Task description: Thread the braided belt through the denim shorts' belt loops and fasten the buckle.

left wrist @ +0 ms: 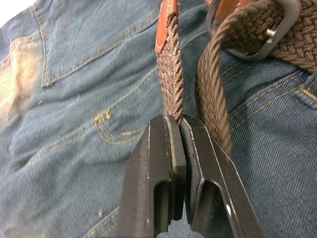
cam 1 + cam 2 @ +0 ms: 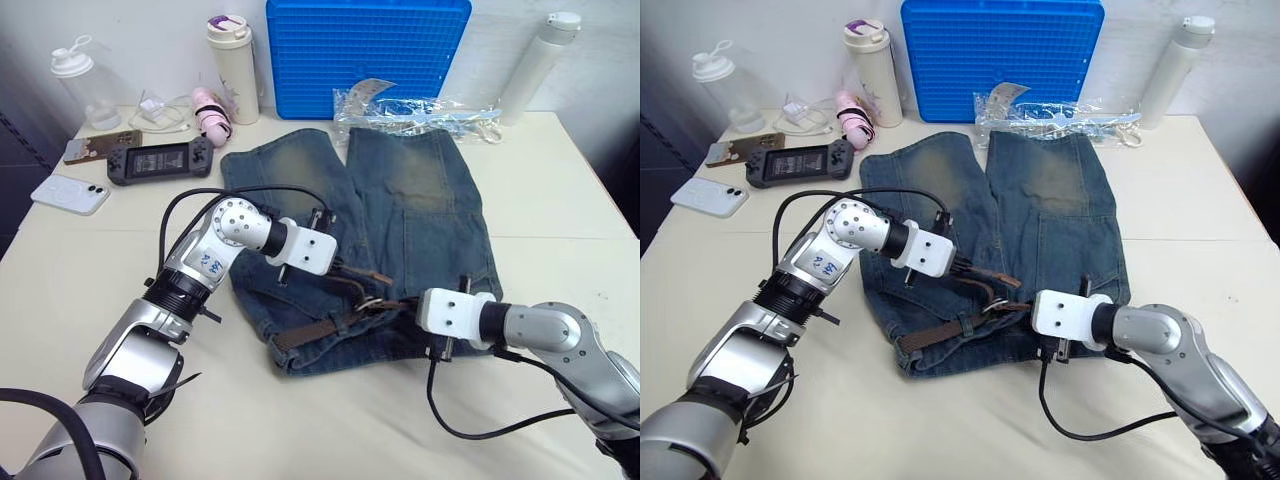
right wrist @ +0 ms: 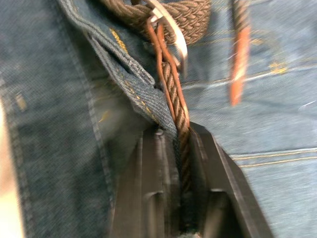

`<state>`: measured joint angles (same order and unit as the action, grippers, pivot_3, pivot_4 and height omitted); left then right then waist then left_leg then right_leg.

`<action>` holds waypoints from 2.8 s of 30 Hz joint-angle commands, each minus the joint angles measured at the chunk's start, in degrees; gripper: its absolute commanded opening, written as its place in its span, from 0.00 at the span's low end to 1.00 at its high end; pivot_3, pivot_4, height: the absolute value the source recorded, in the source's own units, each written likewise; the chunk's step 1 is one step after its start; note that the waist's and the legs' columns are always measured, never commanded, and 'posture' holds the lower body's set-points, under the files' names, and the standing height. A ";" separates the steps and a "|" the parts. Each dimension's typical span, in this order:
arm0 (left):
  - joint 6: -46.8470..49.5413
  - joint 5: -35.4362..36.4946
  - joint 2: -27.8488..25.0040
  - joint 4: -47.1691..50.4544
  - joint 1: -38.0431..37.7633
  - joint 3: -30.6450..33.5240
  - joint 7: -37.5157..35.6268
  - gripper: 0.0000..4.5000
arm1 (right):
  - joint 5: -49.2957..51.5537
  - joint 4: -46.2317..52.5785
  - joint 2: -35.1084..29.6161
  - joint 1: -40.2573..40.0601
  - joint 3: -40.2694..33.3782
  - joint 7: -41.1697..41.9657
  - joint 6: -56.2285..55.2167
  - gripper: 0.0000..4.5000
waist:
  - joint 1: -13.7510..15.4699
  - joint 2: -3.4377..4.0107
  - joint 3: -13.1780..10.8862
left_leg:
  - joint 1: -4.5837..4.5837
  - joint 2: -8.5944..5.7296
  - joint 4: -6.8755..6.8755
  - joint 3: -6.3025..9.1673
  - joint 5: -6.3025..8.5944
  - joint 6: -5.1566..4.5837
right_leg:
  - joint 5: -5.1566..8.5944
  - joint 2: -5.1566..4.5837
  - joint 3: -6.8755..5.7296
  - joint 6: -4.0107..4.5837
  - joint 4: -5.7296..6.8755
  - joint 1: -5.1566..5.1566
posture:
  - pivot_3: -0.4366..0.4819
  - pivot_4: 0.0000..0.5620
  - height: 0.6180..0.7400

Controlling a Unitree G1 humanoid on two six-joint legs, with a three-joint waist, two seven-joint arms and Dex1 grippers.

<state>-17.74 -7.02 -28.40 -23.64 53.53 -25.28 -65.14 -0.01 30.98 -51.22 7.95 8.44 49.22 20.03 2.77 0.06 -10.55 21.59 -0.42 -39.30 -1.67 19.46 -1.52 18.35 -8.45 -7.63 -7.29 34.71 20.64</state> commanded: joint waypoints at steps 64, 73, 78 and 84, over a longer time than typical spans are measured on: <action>7.75 2.22 -3.45 5.24 -0.71 2.78 -10.66 0.00 | -14.34 -8.42 5.30 1.87 -0.46 -12.34 -13.72 0.02 | -1.20 0.00 0.00 | 0.01 0.00 -0.32 -0.07 -0.02 -0.03 | 0.00 -0.03 0.10 0.00 0.39 0.05 | 0.48 0.27 0.61; 7.50 1.19 -2.09 3.82 0.35 2.45 -9.45 0.00 | -15.84 -5.82 6.51 3.49 0.24 -12.38 -15.54 0.02 | -1.26 0.01 0.00 | 0.01 -0.01 -0.35 -0.07 -0.02 -0.04 | 0.00 -0.03 0.12 0.00 0.42 0.05 | 0.48 0.27 0.61; 7.05 1.07 -2.88 3.27 0.72 2.74 -10.28 0.00 | -17.02 -5.91 6.63 4.06 -0.49 -12.98 -16.20 0.02 | -1.32 0.01 0.00 | 0.01 0.00 -0.34 -0.08 -0.02 -0.03 | 0.00 -0.03 0.13 0.01 0.43 0.07 | 0.48 0.27 0.61; 6.84 1.15 -3.60 1.62 2.65 3.09 -11.44 0.00 | -18.30 -6.41 6.93 4.71 -0.29 -12.99 -17.94 0.02 | -1.34 0.01 0.00 | 0.01 0.00 -0.35 -0.09 -0.02 -0.03 | 0.00 -0.03 0.14 0.01 0.45 0.08 | 0.48 0.27 0.61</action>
<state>-10.20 -6.11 -31.65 -21.50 53.99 -23.40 -75.79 -17.47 22.33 -44.75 11.17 9.11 37.46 3.70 1.44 0.07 -10.55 21.61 -0.43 -39.64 -1.76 19.44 -1.56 18.36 -8.48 -7.49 -7.28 35.17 20.73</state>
